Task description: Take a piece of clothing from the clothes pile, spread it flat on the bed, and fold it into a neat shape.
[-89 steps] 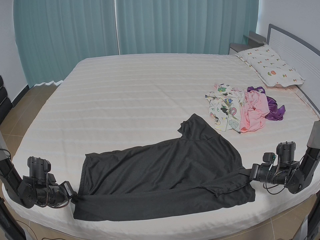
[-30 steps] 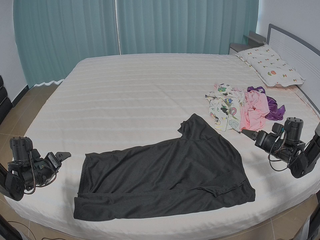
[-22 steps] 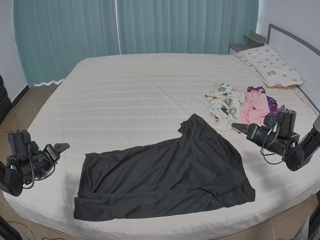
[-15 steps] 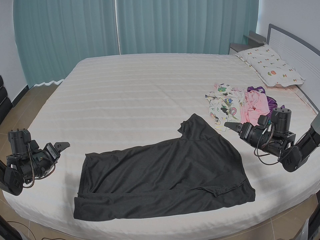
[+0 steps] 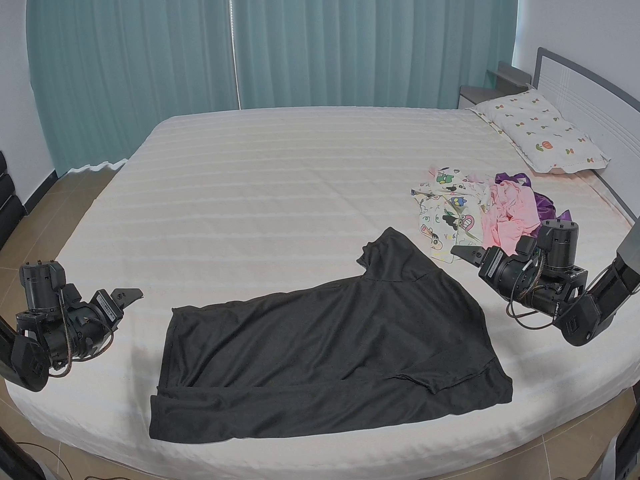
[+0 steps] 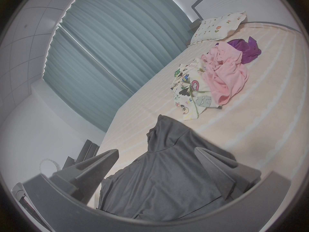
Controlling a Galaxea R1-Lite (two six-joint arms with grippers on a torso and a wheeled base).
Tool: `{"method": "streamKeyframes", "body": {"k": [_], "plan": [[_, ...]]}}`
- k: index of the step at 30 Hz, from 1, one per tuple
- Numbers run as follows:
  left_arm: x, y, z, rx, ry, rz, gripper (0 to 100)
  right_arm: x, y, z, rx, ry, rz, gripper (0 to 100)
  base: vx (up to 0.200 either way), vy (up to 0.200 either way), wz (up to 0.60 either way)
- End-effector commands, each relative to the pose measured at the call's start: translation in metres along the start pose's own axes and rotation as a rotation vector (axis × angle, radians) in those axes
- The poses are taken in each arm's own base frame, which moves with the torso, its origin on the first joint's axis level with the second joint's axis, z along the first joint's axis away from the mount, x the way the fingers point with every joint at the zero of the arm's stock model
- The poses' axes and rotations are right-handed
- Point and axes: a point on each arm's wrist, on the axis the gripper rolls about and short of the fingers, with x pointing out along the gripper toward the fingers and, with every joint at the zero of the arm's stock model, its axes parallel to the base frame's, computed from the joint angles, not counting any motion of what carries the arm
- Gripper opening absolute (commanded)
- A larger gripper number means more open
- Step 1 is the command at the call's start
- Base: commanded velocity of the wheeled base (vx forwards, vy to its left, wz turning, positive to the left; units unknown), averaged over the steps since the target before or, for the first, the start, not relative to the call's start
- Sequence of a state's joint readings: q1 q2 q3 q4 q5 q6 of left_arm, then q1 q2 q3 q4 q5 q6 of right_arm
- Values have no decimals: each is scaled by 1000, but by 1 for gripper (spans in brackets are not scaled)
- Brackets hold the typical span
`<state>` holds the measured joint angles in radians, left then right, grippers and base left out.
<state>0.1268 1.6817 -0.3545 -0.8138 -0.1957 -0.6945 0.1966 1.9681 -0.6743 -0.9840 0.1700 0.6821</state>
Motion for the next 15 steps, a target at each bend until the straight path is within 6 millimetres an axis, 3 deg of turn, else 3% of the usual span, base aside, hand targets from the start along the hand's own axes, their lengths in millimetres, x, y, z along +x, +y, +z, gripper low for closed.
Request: {"method": "streamKeyframes", "body": {"k": [1,13,15], "plan": [[2,2,-1,-3,9,7,100,1,-2,-3,2,10,-7,100,0,0,0],[5,1,-3,-41,24,2,100,4,-7,-8,25,23,-19,100,0,0,0],[7,-2,-7,-44,44,-6,100,6,-8,-9,28,27,-24,100,200,0,0]]}}
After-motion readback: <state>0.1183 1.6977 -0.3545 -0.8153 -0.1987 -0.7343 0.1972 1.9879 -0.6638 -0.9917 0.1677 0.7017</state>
